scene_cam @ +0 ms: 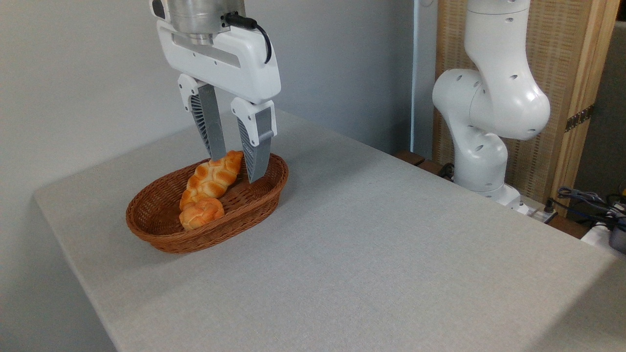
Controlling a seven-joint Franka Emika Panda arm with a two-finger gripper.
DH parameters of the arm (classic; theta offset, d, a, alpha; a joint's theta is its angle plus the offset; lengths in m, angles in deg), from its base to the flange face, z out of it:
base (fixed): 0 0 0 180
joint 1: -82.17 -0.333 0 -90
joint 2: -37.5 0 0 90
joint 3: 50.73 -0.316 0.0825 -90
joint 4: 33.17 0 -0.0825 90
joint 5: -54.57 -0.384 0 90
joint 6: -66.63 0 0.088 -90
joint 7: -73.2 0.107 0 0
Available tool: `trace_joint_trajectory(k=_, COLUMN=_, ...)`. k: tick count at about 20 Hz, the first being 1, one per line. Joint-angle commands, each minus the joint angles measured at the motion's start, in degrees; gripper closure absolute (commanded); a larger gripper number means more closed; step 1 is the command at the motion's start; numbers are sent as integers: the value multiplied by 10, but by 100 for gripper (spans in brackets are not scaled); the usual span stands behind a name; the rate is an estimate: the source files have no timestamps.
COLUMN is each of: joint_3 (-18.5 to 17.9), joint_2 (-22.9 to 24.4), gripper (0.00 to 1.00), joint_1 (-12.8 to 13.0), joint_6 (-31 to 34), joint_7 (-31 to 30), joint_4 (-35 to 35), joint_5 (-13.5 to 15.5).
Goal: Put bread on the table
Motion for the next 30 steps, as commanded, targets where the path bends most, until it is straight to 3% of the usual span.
trace_joint_trajectory(k=1, joint_3=0, joint_2=1, gripper=0, joint_1=4, joint_6=-3, joint_7=7, joint_4=-27, joint_5=5)
trace_joint_trajectory(k=12, joint_3=12, joint_2=32, gripper=0, joint_1=6, joint_6=-17, joint_7=2, joint_4=-83, joint_5=15)
trace_joint_trajectory(k=15, joint_3=16, joint_2=47, gripper=0, joint_1=6, joint_6=-42, joint_7=-6, joint_4=-111, joint_5=45)
trace_joint_trajectory(k=17, joint_3=20, joint_2=52, gripper=0, joint_1=6, joint_6=-77, joint_7=-46, joint_4=-131, joint_5=79)
trace_joint_trajectory(k=19, joint_3=46, joint_2=51, gripper=0, joint_1=6, joint_6=-121, joint_7=-89, joint_4=-156, joint_5=104)
trace_joint_trajectory(k=23, joint_3=89, joint_2=51, gripper=0, joint_1=6, joint_6=-184, joint_7=-148, joint_4=-189, joint_5=118)
trace_joint_trajectory(k=25, joint_3=118, joint_2=50, gripper=0, joint_1=6, joint_6=-230, joint_7=-175, joint_4=-209, joint_5=150)
trace_joint_trajectory(k=30, joint_3=165, joint_2=22, gripper=0, joint_1=7, joint_6=-257, joint_7=-187, joint_4=-217, joint_5=186)
